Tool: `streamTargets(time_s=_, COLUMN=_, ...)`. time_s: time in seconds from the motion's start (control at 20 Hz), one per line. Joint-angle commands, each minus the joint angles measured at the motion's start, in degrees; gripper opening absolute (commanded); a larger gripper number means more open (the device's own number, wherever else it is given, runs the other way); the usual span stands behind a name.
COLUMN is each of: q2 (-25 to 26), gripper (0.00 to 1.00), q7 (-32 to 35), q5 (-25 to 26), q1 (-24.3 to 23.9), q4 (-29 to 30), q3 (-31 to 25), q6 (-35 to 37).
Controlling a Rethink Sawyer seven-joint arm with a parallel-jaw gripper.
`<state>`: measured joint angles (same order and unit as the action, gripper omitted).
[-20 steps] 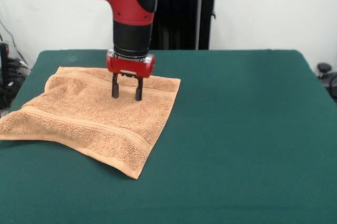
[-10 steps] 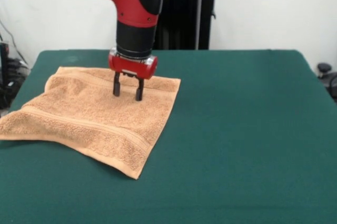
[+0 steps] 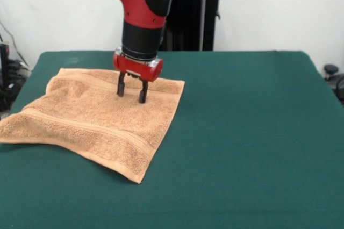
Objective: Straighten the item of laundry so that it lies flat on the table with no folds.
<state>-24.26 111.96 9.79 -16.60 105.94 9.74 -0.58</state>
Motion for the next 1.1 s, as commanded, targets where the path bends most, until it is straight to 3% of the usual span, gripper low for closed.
streamTargets(time_s=0.05, q2=11.55, gripper=1.00, q7=21.34, q5=-11.37, q1=5.85, q4=4.14, q3=-11.05, q6=-7.63)
streamTargets(time_s=0.6, q2=11.75, gripper=1.00, q7=21.71, q5=-20.36, q1=5.78, q4=6.37, q3=-13.88, q6=-9.56)
streamTargets(time_s=1.1, q2=11.44, gripper=1.00, q7=24.48, q5=-26.81, q1=1.27, q4=10.78, q3=-20.13, q6=-8.87)
